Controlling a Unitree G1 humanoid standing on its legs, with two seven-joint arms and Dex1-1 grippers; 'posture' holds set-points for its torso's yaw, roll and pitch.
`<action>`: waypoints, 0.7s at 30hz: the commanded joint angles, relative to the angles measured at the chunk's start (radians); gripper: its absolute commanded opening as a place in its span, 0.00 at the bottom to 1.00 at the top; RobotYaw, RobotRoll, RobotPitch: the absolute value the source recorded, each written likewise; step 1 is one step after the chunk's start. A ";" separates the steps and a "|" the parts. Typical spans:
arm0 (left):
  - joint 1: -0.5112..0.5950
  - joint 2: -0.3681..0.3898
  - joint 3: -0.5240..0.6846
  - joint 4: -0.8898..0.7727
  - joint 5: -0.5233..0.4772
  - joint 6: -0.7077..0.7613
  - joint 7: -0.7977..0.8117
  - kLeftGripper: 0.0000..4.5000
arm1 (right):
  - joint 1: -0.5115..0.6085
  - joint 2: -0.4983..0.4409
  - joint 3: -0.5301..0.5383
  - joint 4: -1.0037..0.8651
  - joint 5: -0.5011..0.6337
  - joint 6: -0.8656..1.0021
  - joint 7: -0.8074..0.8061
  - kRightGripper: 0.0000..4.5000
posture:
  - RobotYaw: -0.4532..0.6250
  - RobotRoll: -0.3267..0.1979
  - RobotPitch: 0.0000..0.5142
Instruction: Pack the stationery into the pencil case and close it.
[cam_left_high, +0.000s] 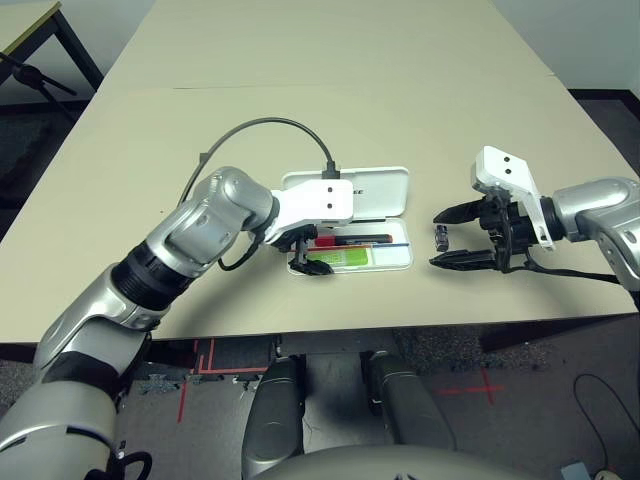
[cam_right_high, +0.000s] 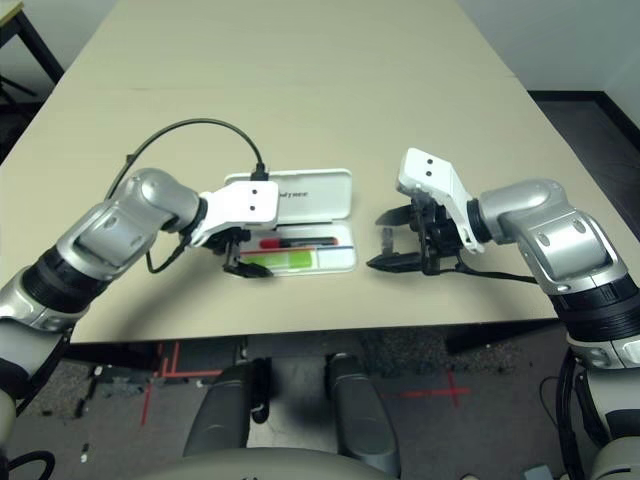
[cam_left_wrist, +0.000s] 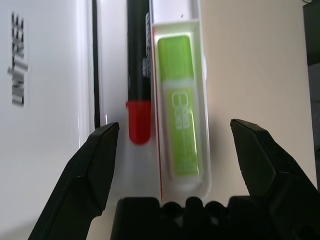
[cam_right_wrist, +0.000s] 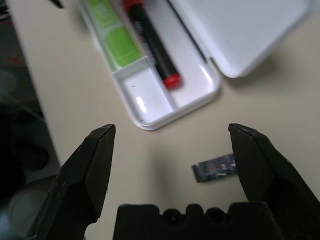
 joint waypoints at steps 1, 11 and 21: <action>0.044 0.040 0.078 -0.062 -0.032 0.027 0.014 1.00 | 0.017 0.070 -0.098 -0.095 -0.005 0.179 -0.209 1.00 | 0.37 0.62 0.33; 0.128 0.146 0.240 -0.114 -0.120 -0.079 -0.040 1.00 | -0.018 0.387 -0.279 -0.323 -0.081 0.700 -0.667 1.00 | 0.31 0.62 0.39; 0.118 0.157 0.265 -0.124 -0.161 -0.132 -0.078 1.00 | 0.018 0.463 -0.321 -0.395 -0.047 0.771 -0.861 1.00 | 0.28 0.62 0.47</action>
